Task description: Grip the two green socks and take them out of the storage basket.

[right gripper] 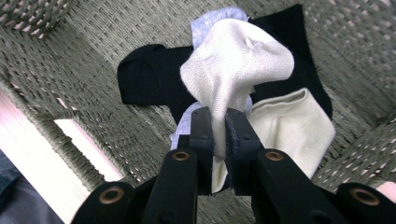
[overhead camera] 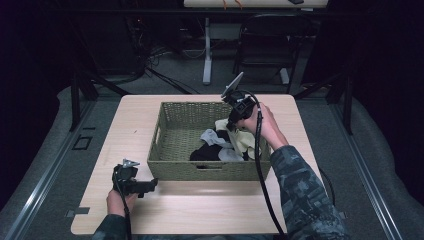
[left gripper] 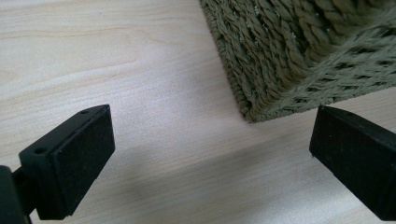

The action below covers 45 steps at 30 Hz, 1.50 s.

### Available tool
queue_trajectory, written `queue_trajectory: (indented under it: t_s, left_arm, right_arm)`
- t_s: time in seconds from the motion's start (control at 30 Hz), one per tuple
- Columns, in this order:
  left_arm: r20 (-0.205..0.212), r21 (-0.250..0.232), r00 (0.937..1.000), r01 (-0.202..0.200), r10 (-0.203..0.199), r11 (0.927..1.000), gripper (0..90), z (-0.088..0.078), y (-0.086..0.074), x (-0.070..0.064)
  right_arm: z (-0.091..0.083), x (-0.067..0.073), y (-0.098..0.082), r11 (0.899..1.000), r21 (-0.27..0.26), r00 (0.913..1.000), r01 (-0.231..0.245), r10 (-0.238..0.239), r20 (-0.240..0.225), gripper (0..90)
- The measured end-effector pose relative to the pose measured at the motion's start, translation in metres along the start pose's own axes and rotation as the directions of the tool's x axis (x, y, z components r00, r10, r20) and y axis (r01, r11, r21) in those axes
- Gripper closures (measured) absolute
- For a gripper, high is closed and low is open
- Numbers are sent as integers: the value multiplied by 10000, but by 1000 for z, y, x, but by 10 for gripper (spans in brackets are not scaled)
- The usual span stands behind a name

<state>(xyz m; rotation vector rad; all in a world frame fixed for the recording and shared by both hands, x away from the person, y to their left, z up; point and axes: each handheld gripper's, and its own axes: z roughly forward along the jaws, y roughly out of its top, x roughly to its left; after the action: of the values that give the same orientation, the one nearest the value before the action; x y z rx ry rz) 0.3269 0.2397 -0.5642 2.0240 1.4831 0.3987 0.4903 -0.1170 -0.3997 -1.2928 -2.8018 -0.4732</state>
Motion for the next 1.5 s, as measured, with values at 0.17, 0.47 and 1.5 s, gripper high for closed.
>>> queue_trajectory:
  t_s: [0.17,0.47,1.5]
  left_arm:
    - [12,-21,10000,22,-22,10000,1,0,0,0]
    - [9,-21,10000,11,-11,10000,1,0,0,-1]
    - [-5,17,10000,-29,29,10000,1,1,0,-2]
  right_arm:
    - [-12,2,4,9999,-141,9999,75,-74,87,830]
    - [-26,1,5,9993,-369,9997,89,-81,225,830]
    - [-79,-24,-13,9897,-1382,9979,-382,450,462,830]
